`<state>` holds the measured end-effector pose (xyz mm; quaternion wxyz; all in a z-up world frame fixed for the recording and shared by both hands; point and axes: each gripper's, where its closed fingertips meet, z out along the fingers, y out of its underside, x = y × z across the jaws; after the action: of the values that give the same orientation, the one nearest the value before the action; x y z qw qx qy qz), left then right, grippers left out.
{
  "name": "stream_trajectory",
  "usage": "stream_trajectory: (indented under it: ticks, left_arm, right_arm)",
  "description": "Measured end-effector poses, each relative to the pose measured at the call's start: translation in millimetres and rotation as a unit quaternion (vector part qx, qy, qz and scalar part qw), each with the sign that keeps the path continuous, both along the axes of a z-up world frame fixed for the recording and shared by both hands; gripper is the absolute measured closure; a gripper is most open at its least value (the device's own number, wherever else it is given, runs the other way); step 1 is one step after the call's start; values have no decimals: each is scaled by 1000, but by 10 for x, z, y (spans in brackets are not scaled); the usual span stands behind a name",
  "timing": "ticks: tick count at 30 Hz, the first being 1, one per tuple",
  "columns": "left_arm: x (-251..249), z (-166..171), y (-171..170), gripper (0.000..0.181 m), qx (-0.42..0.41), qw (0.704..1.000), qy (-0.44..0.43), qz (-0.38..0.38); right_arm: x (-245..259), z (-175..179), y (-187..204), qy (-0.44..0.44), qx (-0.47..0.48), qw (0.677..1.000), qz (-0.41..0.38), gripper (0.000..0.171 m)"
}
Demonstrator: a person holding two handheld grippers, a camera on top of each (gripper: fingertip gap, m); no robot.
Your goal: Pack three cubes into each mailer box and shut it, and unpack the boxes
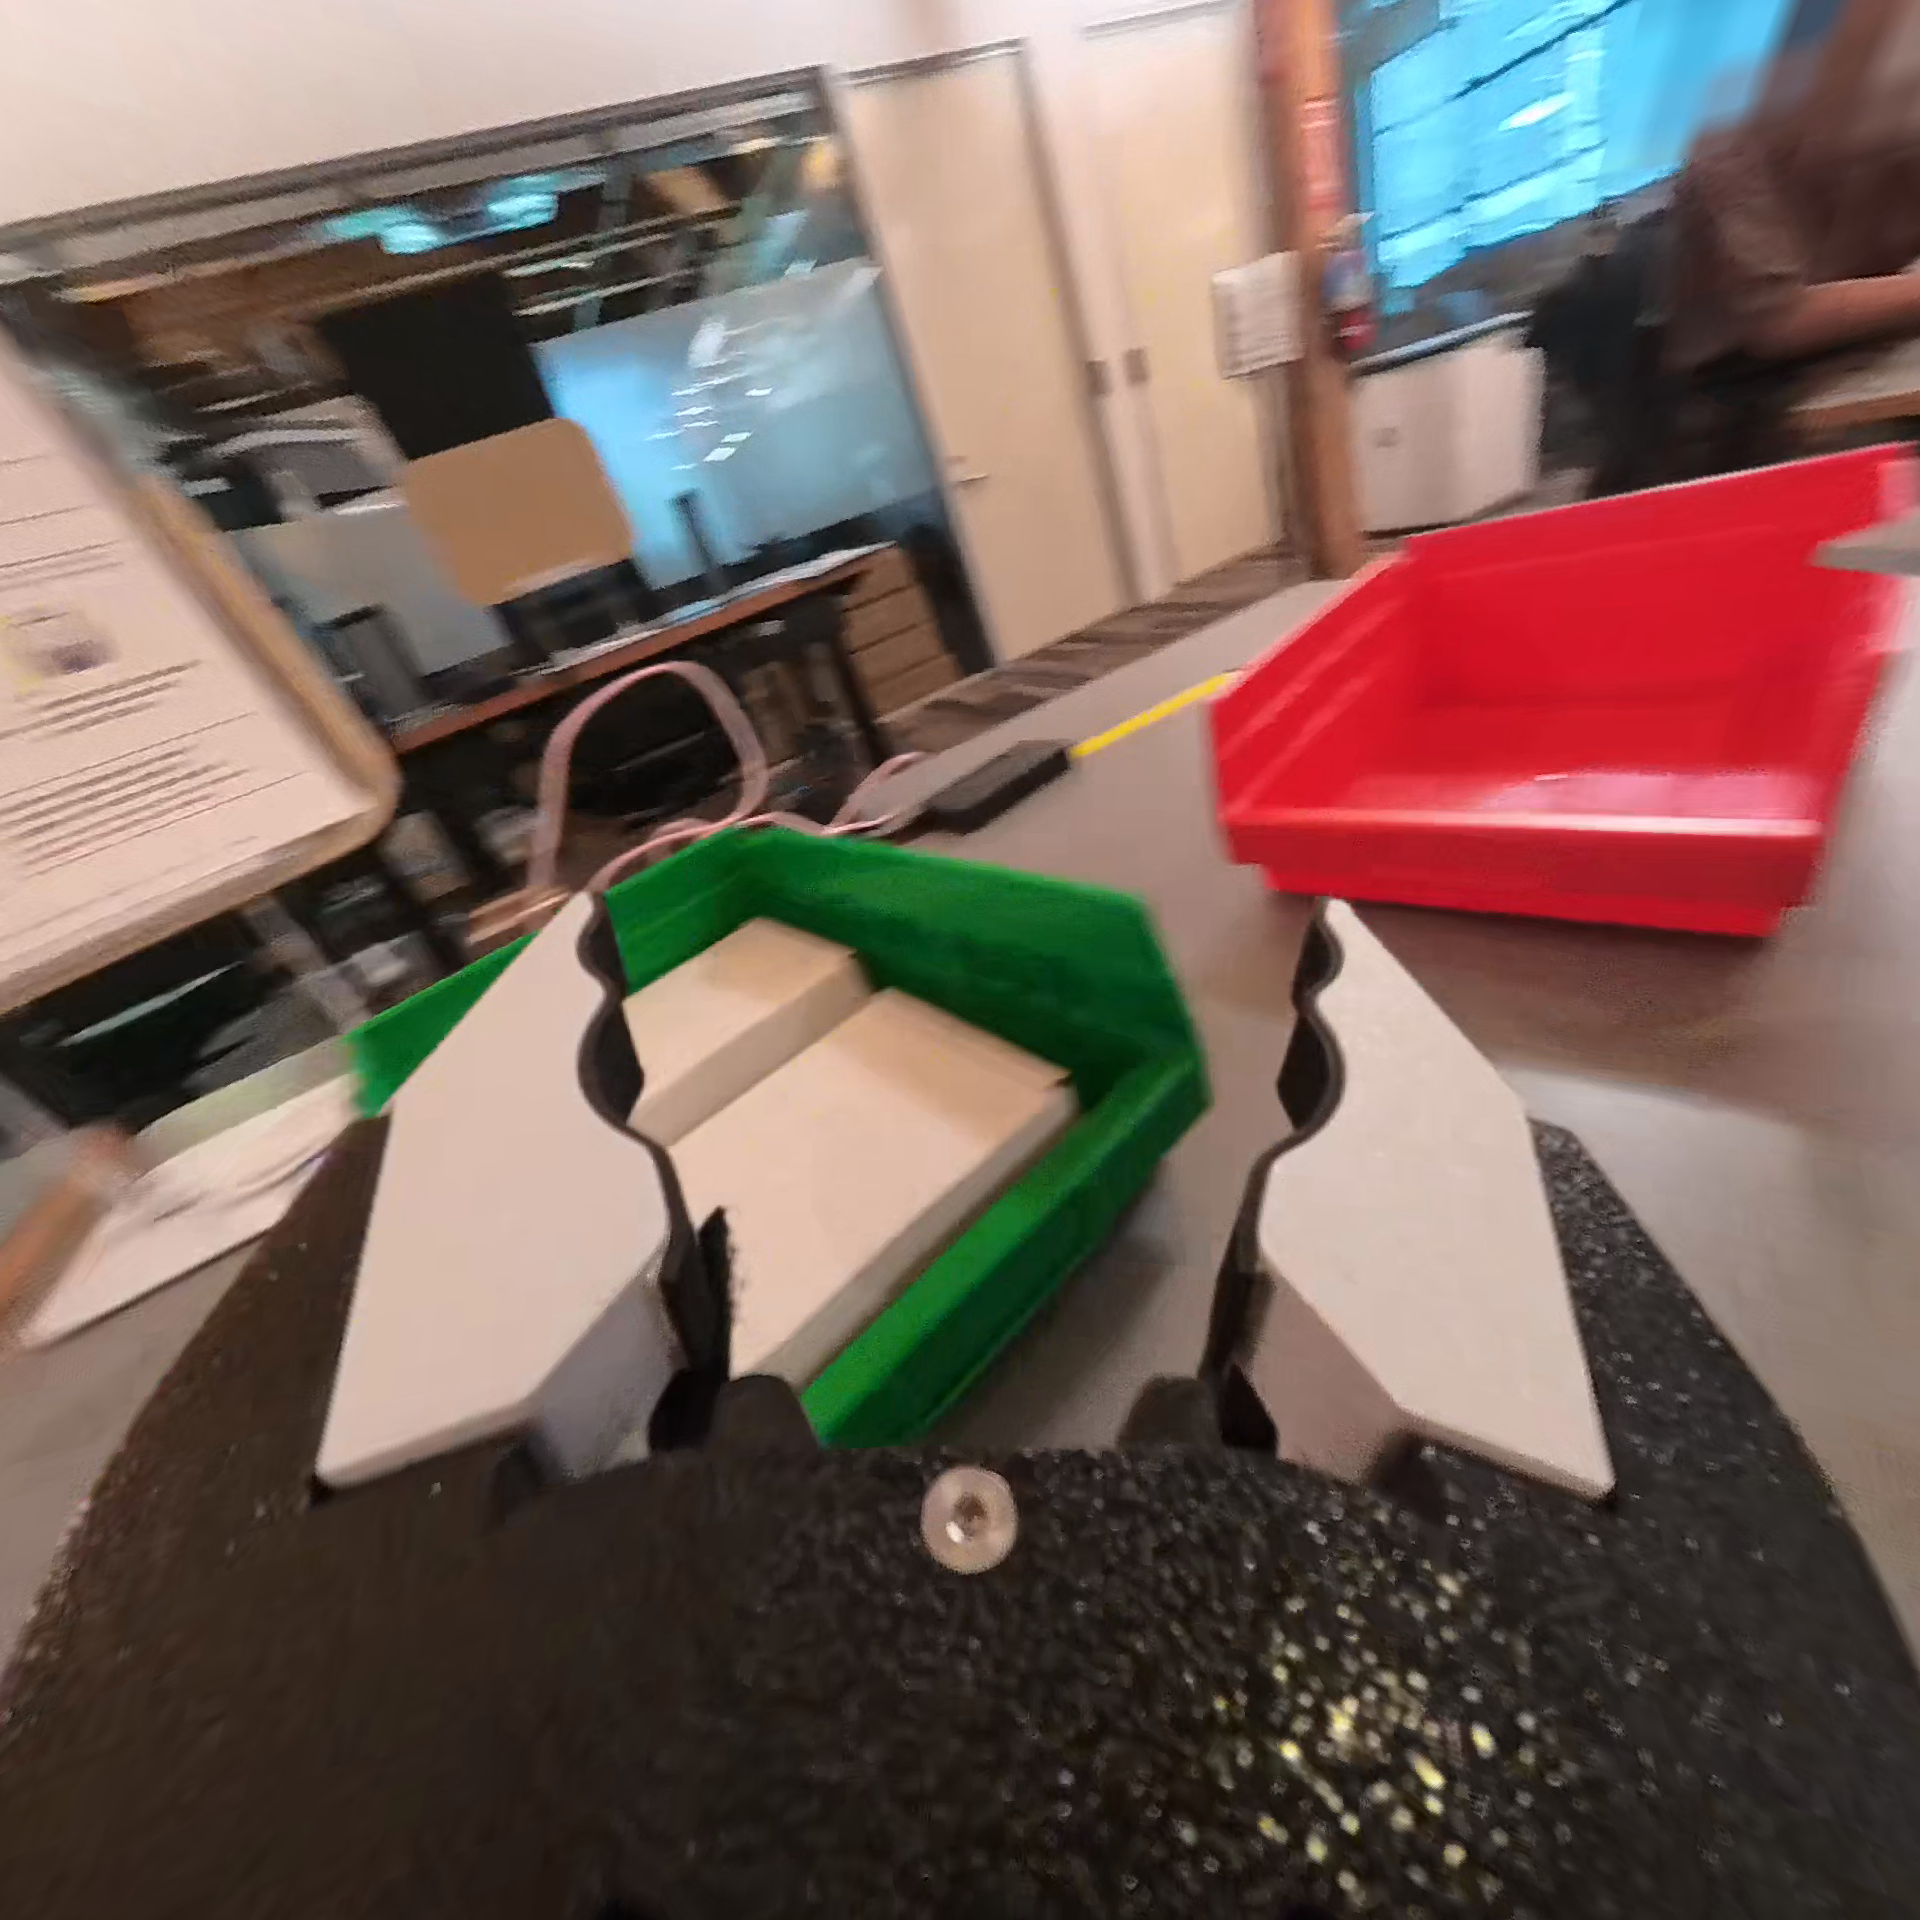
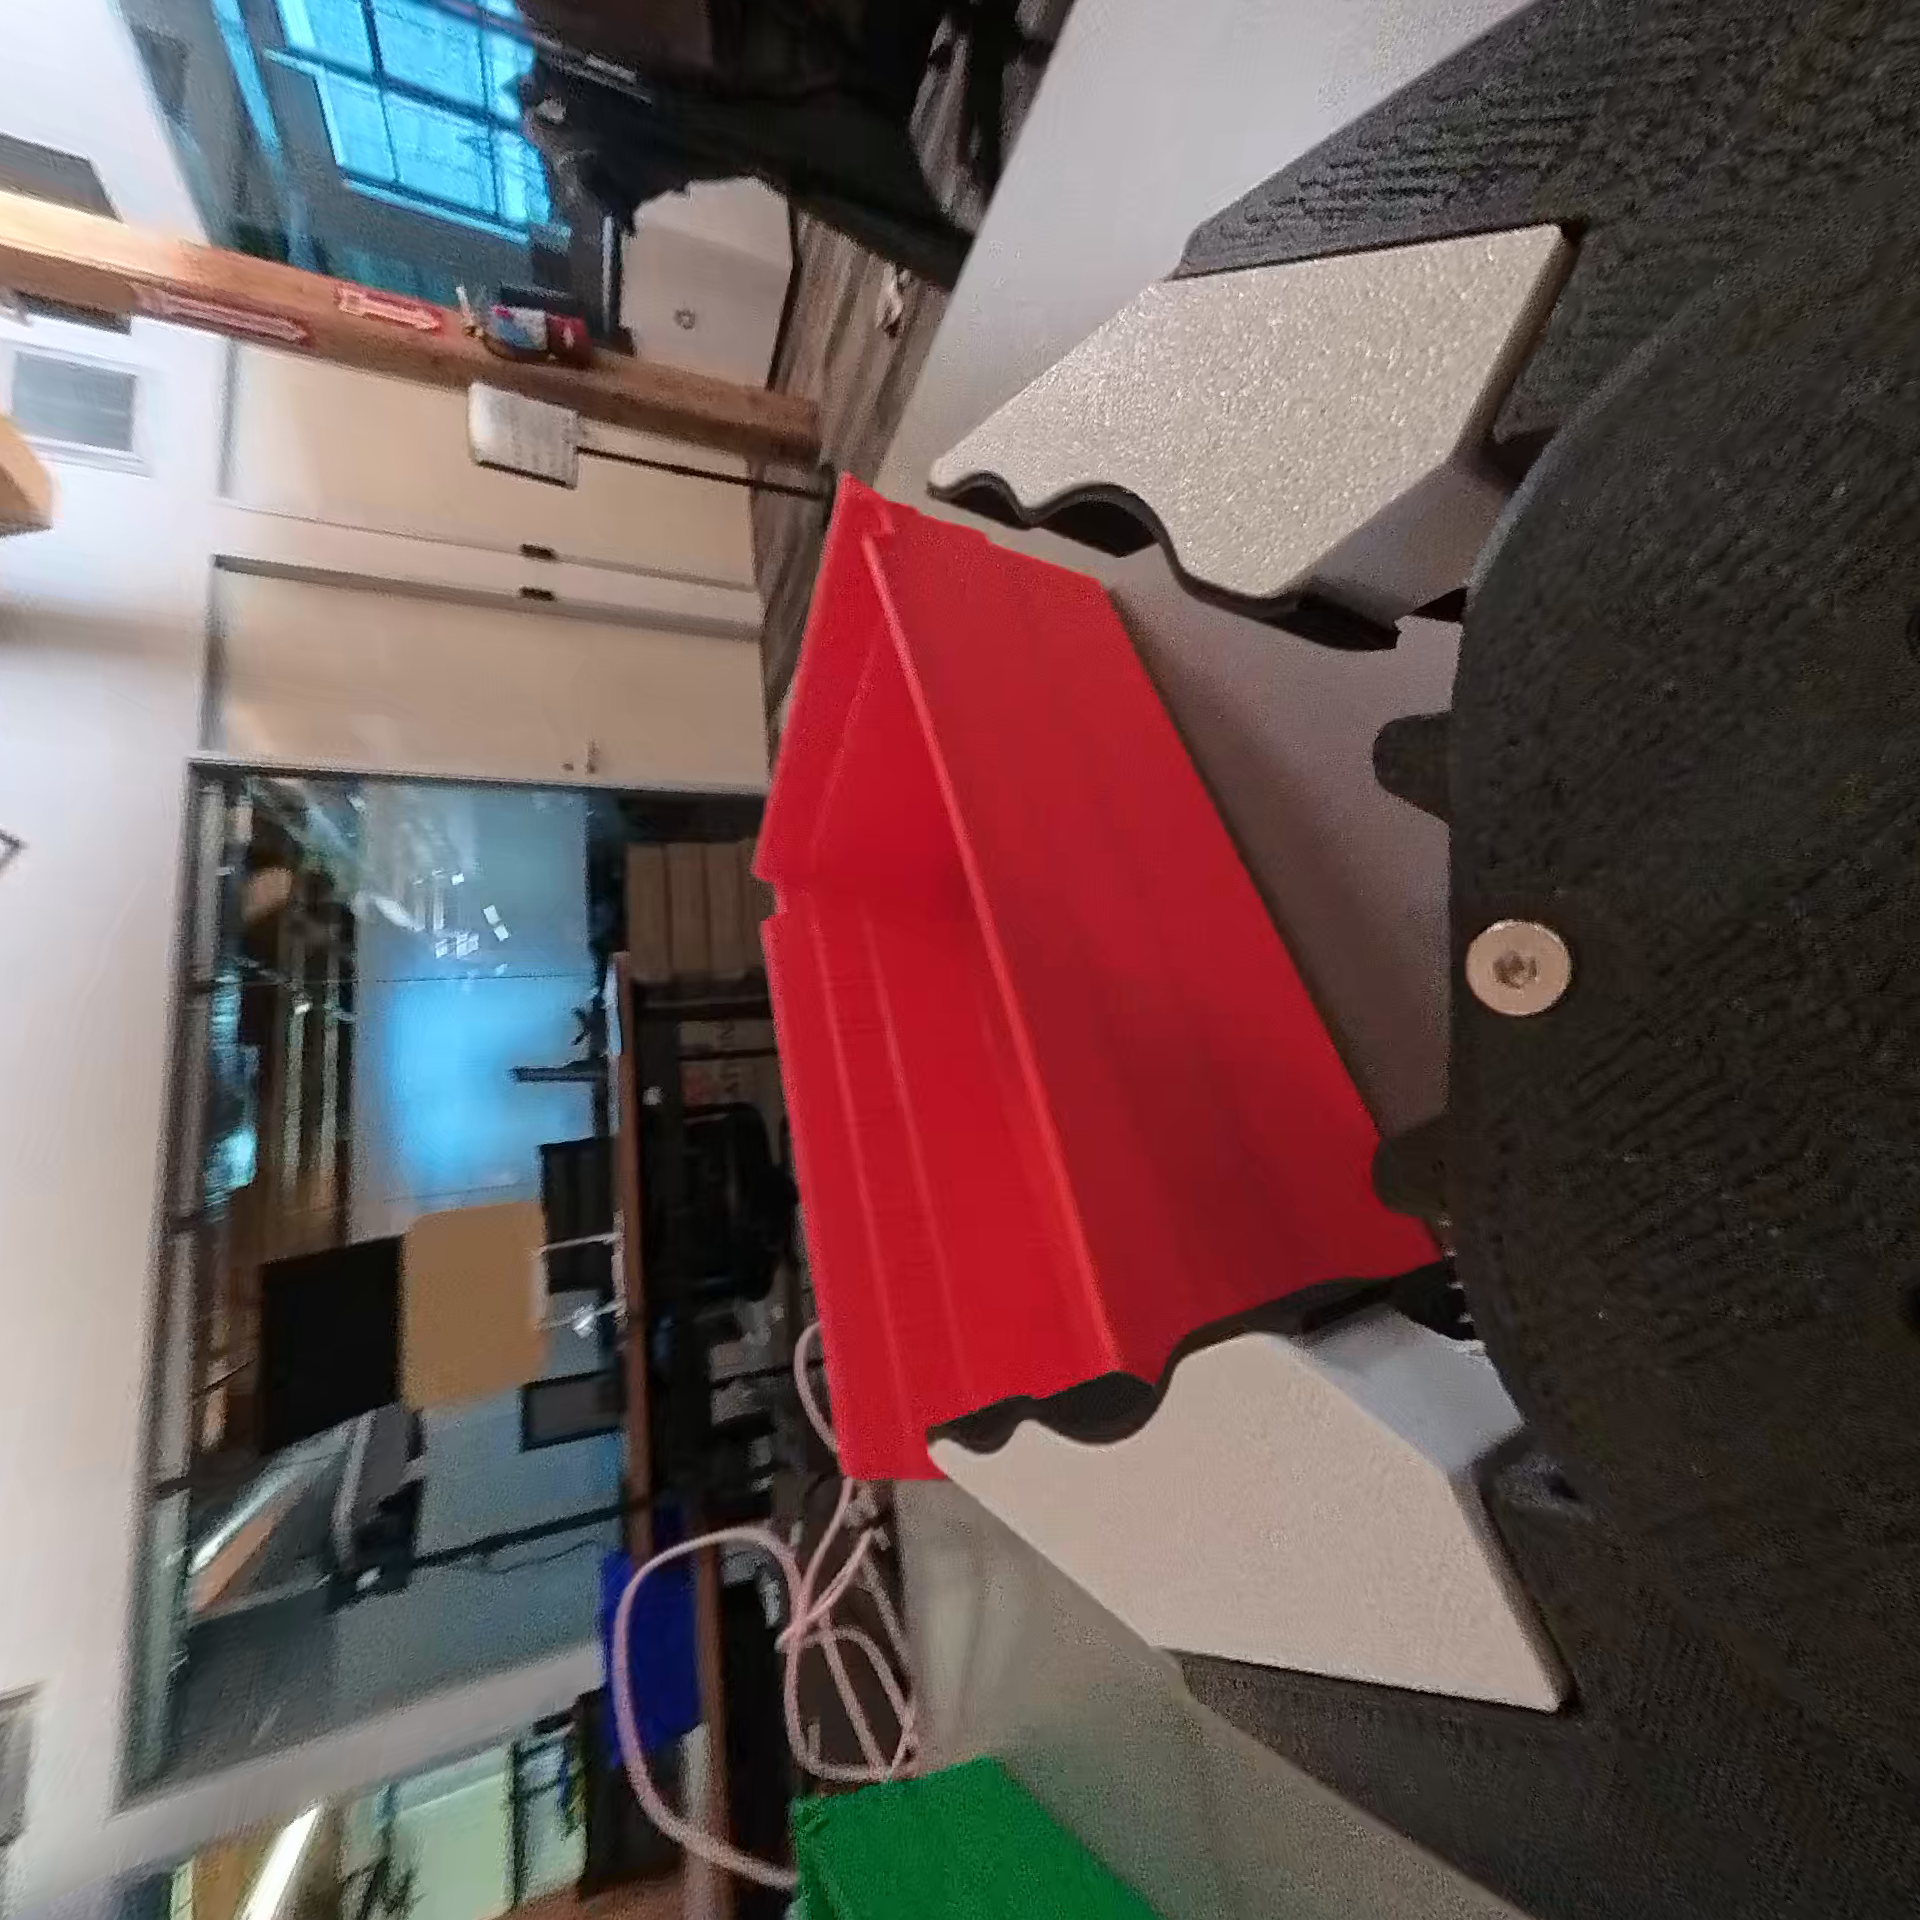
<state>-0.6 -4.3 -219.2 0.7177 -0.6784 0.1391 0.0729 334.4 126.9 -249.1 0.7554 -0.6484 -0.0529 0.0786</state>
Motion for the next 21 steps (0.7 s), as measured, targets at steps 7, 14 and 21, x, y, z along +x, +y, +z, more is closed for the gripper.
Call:
stream_trajectory:
  ticks: [7, 14, 21]
  left_arm:
    - [-1311, -424, -304, 55, -39, 983, -72, 164]
    - [-1318, -880, -71, 67, -140, 980, -70, 122]
    - [-1519, -809, -41, 88, -110, 977, -112, 144]
  right_arm:
    - [-352, -219, 149, -48, -44, 998, -16, 14]
    - [-414, -356, 205, -77, -96, 992, -27, 23]
    - [265, -429, 21, -99, -117, 981, -115, 39]
